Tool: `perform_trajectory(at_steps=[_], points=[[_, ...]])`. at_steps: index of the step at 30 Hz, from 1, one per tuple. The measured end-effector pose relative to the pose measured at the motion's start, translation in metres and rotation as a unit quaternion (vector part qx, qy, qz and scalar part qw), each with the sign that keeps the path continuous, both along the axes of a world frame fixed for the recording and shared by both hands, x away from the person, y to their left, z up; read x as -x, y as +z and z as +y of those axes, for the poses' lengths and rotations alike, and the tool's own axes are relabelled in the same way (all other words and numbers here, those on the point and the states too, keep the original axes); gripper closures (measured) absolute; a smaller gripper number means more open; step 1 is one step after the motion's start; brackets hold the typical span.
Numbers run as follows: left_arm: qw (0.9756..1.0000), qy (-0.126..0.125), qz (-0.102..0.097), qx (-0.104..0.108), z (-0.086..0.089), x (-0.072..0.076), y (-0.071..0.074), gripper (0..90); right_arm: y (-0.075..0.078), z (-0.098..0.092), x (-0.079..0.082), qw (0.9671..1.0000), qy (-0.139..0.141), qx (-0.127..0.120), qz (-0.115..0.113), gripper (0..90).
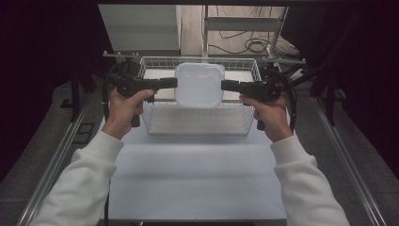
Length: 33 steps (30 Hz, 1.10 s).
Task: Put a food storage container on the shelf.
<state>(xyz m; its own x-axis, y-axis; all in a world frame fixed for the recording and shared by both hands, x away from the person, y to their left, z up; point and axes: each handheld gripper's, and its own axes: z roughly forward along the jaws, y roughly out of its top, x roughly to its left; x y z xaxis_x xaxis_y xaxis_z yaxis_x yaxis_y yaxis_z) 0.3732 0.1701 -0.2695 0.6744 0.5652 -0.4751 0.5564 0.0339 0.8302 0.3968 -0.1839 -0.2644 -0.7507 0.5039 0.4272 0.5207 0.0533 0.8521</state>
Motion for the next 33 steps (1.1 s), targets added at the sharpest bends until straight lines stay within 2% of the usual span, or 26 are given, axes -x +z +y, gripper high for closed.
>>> perform_trajectory(at_steps=[3, 6, 16, 22, 25, 29, 33], points=[[1.0000, 0.001, -0.002, -0.004, 0.001, -0.005, 0.005, 80.2, 0.005, 0.001, -0.005, 1.0000, -0.002, 0.000, -0.002, 79.0], [1.0000, 0.006, -0.002, -0.005, 0.001, -0.017, 0.012, 80.1, 0.011, 0.004, -0.017, 1.0000, -0.006, -0.001, -0.002, 79.0], [0.9998, 0.013, 0.004, -0.012, 0.000, -0.045, 0.021, 80.1, 0.020, 0.006, -0.044, 0.9999, -0.015, 0.004, 0.006, 78.8], [0.9998, 0.013, 0.013, -0.006, 0.000, -0.064, 0.017, 80.0, 0.020, 0.006, -0.062, 0.9997, -0.023, 0.007, 0.011, 78.6], [0.9995, 0.016, 0.027, 0.001, 0.001, -0.072, 0.012, 79.9, 0.019, 0.007, -0.069, 0.9994, -0.025, 0.011, 0.020, 78.5], [0.9992, 0.019, 0.035, -0.001, 0.001, -0.077, 0.009, 79.8, 0.015, 0.009, -0.076, 0.9992, -0.025, 0.013, 0.029, 78.5], [0.9984, 0.023, 0.052, 0.001, -0.001, -0.083, 0.006, 79.9, 0.012, 0.009, -0.083, 0.9985, -0.028, 0.016, 0.044, 78.3]])
